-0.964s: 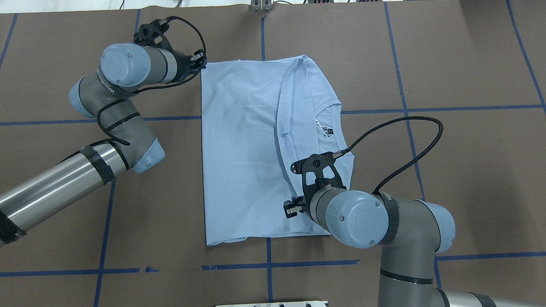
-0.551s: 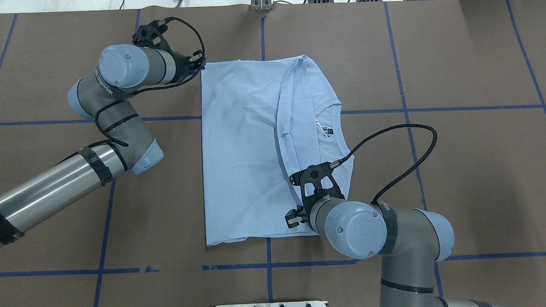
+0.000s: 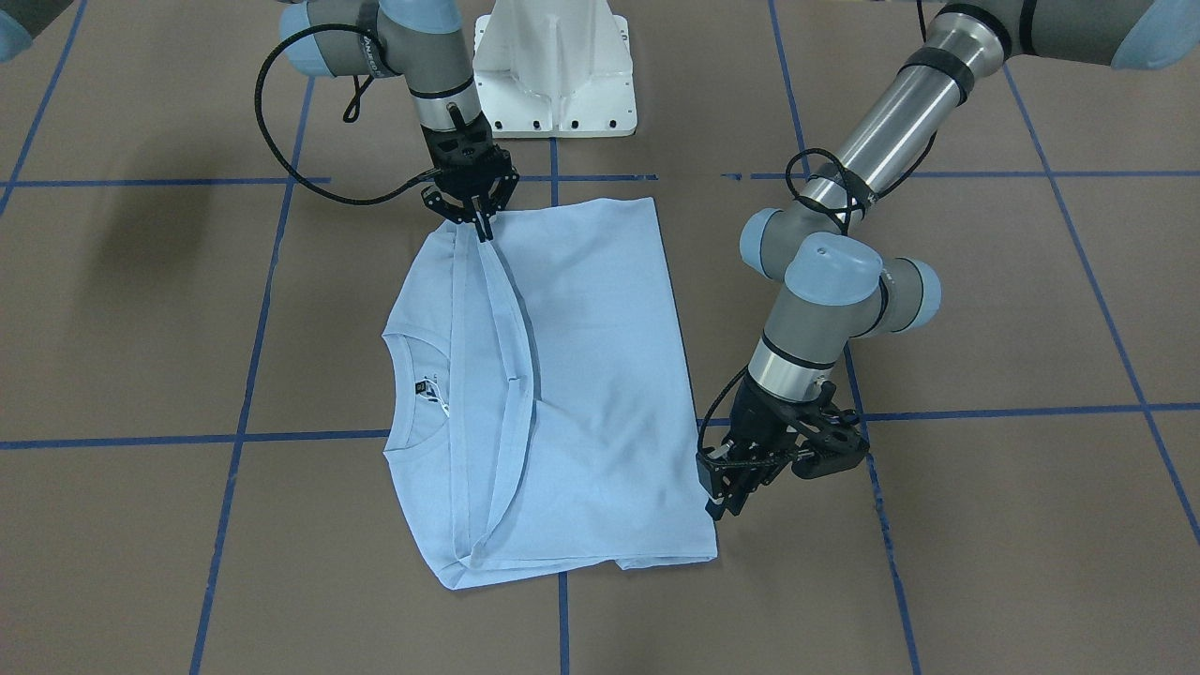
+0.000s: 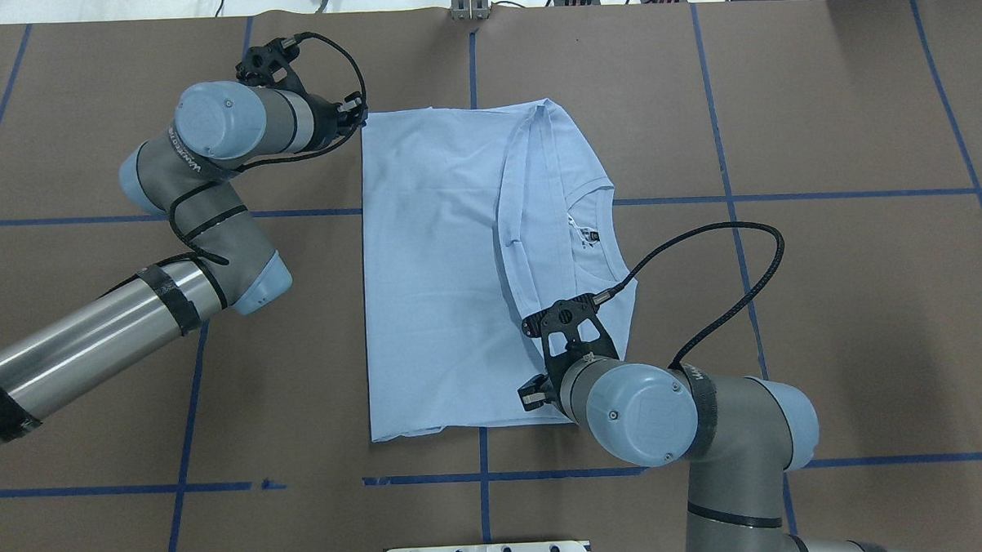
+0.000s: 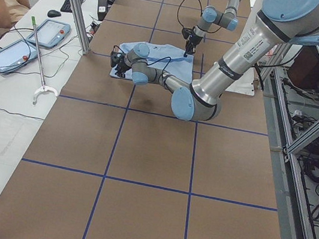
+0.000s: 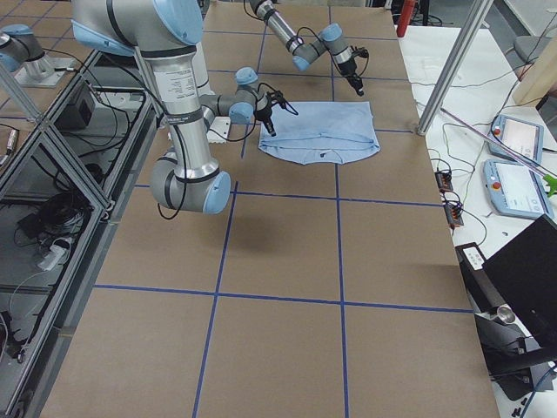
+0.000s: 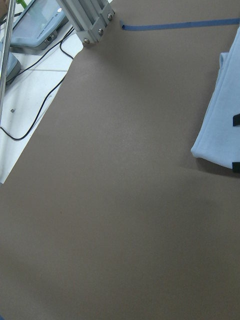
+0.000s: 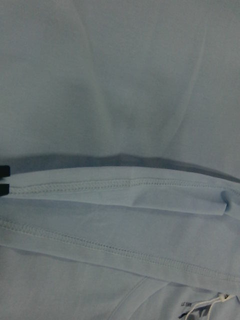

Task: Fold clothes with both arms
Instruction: 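Lower the right gripper to the shirt's side edge nearest the robot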

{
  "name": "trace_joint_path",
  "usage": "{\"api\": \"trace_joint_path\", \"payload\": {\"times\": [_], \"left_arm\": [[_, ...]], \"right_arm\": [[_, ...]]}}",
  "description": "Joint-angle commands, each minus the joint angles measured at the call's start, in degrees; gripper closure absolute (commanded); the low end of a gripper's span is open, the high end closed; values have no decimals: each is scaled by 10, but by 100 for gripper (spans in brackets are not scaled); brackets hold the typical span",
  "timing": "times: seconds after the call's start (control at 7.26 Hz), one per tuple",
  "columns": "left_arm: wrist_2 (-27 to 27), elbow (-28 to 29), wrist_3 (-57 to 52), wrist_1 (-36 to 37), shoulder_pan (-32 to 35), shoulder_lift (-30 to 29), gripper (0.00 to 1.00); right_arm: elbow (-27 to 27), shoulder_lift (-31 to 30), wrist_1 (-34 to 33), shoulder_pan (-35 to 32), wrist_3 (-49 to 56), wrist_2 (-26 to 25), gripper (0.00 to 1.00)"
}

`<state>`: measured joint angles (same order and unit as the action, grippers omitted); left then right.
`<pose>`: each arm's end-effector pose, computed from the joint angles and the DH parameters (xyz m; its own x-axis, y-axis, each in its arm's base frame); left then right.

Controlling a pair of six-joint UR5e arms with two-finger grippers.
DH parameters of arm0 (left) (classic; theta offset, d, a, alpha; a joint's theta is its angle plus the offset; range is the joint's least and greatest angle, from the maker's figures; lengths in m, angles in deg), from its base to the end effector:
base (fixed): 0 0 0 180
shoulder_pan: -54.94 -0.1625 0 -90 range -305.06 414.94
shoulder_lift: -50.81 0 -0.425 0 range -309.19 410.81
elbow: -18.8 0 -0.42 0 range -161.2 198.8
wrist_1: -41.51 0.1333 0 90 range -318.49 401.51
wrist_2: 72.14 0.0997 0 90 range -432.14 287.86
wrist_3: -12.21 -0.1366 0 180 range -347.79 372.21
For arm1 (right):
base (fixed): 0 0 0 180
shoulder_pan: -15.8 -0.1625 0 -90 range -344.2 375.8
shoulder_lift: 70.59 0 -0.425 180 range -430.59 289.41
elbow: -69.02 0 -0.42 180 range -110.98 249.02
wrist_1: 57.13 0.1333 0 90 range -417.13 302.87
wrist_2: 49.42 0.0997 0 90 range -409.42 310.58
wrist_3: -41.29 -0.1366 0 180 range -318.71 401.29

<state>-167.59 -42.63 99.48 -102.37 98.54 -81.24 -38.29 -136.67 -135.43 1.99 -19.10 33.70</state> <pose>0.5376 -0.6781 0.3405 0.3081 -0.2279 -0.9236 0.6090 0.7931 0.0074 -0.6018 -0.3020 0.2764 0.6719 -0.3400 0.6580 0.0025 0.8895 0.4570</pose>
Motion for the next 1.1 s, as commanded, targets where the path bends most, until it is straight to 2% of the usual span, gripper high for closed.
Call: {"api": "trace_joint_path", "payload": {"times": [0.0,0.28,0.69,0.83,0.96], "left_arm": [[0,0,0,0,0,1,65],[0,-1,0,0,0,0,65],[0,-5,0,0,-1,0,65],[0,-5,1,1,-1,0,65],[0,-5,1,1,-1,0,65]], "right_arm": [[-8,-10,4,-8,7,9,100],[-44,-57,5,-6,5,8,100],[-41,-61,4,7,-17,-6,100],[-41,-59,4,6,-17,-4,91],[-40,-56,4,6,-18,-3,61]]}}
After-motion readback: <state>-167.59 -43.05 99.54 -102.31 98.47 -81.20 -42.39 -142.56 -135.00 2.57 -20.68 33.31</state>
